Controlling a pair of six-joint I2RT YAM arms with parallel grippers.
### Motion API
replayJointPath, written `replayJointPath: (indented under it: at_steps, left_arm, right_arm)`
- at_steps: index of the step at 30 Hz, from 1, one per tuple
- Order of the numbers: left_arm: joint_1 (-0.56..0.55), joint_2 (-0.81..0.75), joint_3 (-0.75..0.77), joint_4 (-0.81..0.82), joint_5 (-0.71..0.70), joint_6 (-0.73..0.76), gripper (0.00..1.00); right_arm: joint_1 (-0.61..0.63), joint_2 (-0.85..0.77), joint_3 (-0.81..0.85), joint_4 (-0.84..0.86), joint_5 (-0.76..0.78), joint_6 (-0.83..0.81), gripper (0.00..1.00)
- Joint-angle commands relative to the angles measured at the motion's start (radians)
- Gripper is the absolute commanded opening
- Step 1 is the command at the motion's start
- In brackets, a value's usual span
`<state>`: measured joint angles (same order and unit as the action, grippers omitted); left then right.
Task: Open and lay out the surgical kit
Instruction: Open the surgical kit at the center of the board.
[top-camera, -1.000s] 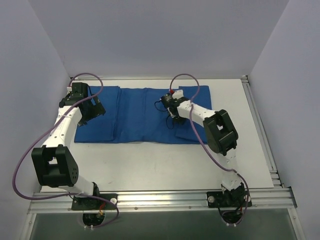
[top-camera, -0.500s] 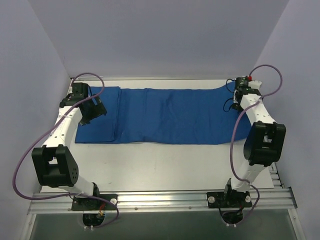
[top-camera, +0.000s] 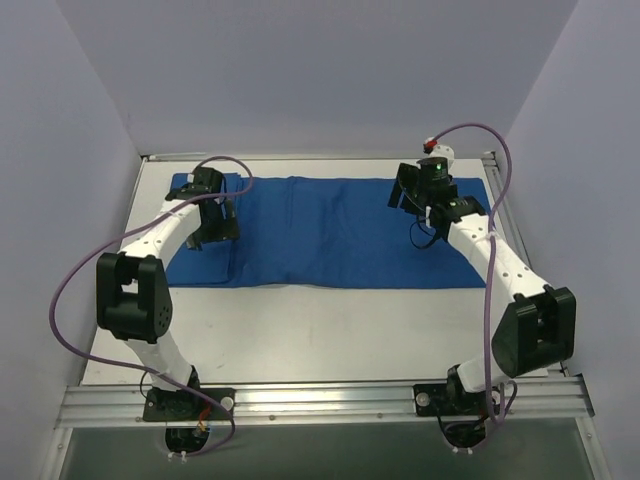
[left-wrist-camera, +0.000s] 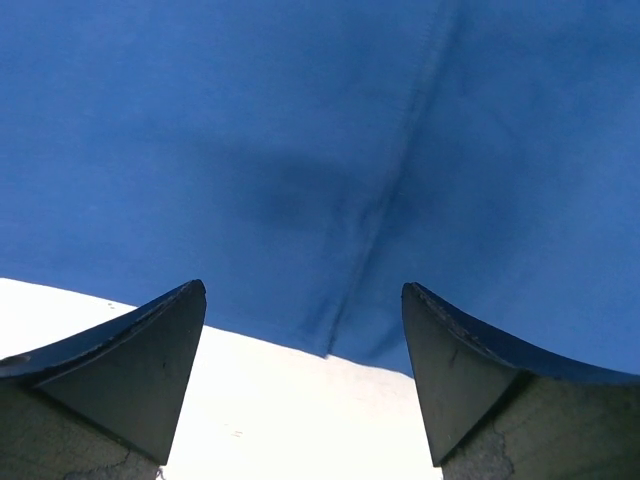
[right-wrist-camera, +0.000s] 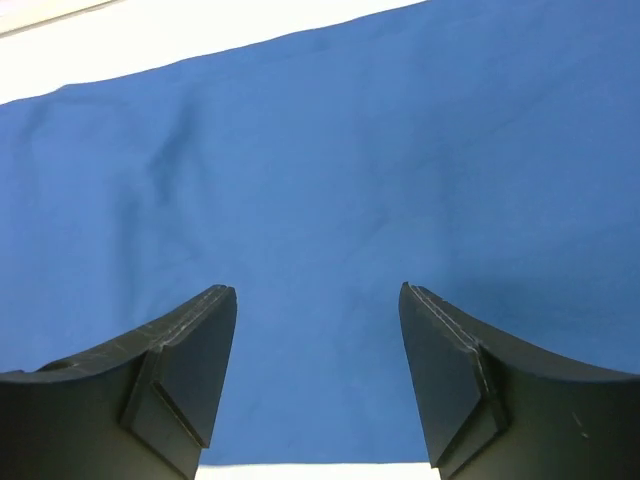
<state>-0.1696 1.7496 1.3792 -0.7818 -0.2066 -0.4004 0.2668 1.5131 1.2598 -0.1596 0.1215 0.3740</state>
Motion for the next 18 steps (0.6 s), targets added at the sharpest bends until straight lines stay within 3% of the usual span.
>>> replayJointPath:
  at_steps: [1, 4, 10, 18]
  left_arm:
    - [-0.008, 0.007, 0.029, 0.007, -0.109, 0.029, 0.88]
    - [-0.051, 0.043, 0.052, -0.041, -0.178, 0.043, 0.87]
    - [-0.099, 0.100, 0.058, -0.033, -0.148, 0.014, 0.84]
    - [-0.123, 0.215, 0.070, -0.002, -0.142, -0.017, 0.77]
  right_arm:
    - [0.009, -0.045, -0.103, 0.150, -0.194, 0.089, 0.65]
    - [0.022, -0.019, -0.088, 0.063, -0.242, 0.102, 0.63]
    - [0.025, -0.065, -0.059, -0.174, -0.295, 0.089, 0.62]
    - [0.015, -0.057, 0.153, -0.432, -0.253, 0.031, 0.62]
